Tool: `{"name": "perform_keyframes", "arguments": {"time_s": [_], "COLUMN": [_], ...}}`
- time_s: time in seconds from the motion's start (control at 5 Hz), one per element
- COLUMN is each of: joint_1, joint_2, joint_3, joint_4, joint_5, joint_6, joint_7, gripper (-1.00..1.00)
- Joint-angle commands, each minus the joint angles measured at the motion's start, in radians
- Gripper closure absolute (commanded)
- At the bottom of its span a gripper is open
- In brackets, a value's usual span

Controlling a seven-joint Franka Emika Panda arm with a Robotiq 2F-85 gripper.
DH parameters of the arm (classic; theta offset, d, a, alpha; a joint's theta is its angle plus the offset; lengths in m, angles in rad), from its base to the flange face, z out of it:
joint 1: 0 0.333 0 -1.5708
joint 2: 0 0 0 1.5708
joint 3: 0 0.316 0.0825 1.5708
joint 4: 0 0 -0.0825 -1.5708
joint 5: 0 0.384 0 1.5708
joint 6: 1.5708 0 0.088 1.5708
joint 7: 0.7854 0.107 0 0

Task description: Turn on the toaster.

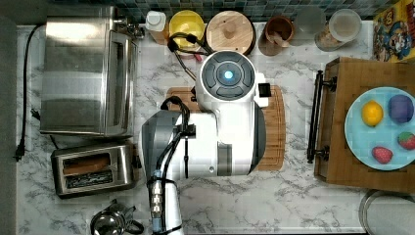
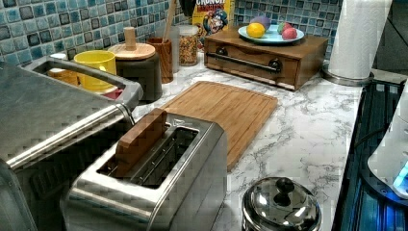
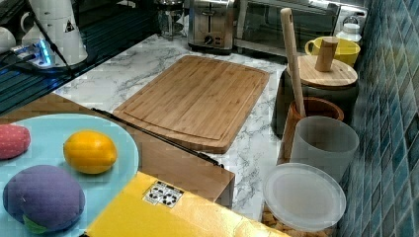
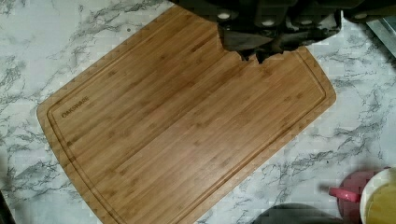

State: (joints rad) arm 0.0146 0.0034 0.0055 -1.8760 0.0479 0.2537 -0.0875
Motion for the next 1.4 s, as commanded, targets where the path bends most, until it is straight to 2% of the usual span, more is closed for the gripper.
{"name": "perform_keyframes", "arguments": {"time_s": [0.2, 0.4, 0.6, 1.0, 1.2, 1.4], "joint_1": [0.004, 0.072, 0.058, 0.077, 0.077, 0.071], "joint_2": [-0.005, -0.054, -0.044, -0.104, -0.164, -0.195], "joint_3": [0.004, -0.024, 0.04, 0.101, 0.13, 0.157], "joint_4": [0.0, -0.087, -0.117, -0.251, -0.304, -0.372], "joint_5": [0.0, 0.044, 0.076, 0.136, 0.188, 0.224], "joint_6": [0.005, 0.086, 0.078, 0.204, 0.152, 0.175], "joint_7": [-0.019, -0.142, -0.272, -0.431, -0.488, -0.564], "gripper": [1.0, 1.0, 1.0, 1.0, 1.0, 1.0]}}
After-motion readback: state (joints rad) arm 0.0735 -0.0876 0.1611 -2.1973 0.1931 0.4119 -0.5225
